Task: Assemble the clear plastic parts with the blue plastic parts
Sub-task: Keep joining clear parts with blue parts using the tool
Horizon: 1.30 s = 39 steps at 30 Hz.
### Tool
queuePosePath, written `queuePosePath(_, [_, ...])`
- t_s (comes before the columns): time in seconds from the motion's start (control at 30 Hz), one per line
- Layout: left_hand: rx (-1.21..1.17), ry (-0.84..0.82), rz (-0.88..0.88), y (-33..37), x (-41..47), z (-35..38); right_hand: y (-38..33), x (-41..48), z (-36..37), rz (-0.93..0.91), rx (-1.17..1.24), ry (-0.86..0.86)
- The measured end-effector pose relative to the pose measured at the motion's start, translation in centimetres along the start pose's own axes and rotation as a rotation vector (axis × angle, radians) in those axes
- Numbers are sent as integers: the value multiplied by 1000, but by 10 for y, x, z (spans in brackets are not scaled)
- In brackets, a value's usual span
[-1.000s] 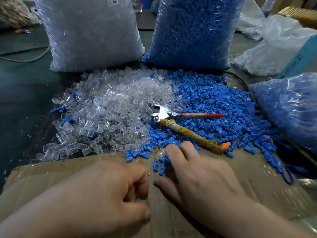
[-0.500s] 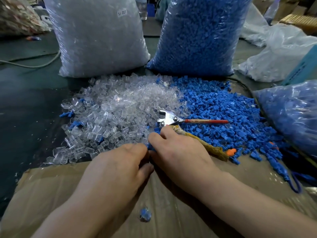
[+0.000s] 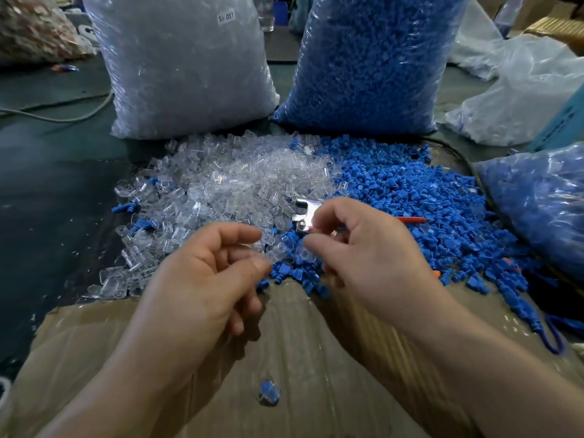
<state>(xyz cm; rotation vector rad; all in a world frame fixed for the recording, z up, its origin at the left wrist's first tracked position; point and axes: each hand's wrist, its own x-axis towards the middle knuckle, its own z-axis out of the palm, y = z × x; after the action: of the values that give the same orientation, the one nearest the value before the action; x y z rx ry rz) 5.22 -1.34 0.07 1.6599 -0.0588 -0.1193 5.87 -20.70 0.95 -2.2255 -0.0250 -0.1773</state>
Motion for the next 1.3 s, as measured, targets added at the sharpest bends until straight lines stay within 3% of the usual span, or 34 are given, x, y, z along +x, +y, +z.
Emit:
queuePosePath(0.17, [-337, -77, -99, 4, 2, -3, -1, -11, -6, 330, 1053, -83])
queuePosePath(0.23, [-406, -92, -107, 4, 4, -6, -1, -13, -9, 388, 1203, -116])
queuePosePath(0.33, [-442, -81, -85, 2, 6, -8, -3, -14, -10, 383, 1237, -188])
queuePosePath(0.47, [-334, -73, -33, -1, 4, 0, -11, -15, -1, 332, 1097, -251])
queuePosePath(0.6, [-229, -61, 27, -4, 1, 6, -16, -20, 3, 163, 739, -233])
queuePosePath(0.77, [-206, -43, 76, -6, 0, 8, -20, -26, 8, 23, 548, -213])
queuePosePath(0.9, [-149, -31, 108, -8, 0, 5, -17, -28, 6, -188, 231, -154])
queuePosePath(1.1, [-67, -67, 147, -12, 0, 2, -16, -30, 7, -260, 131, -60])
queuePosePath(1.3, [-10, -123, 183, -12, 0, 1, -16, -28, 6, -282, 78, -82])
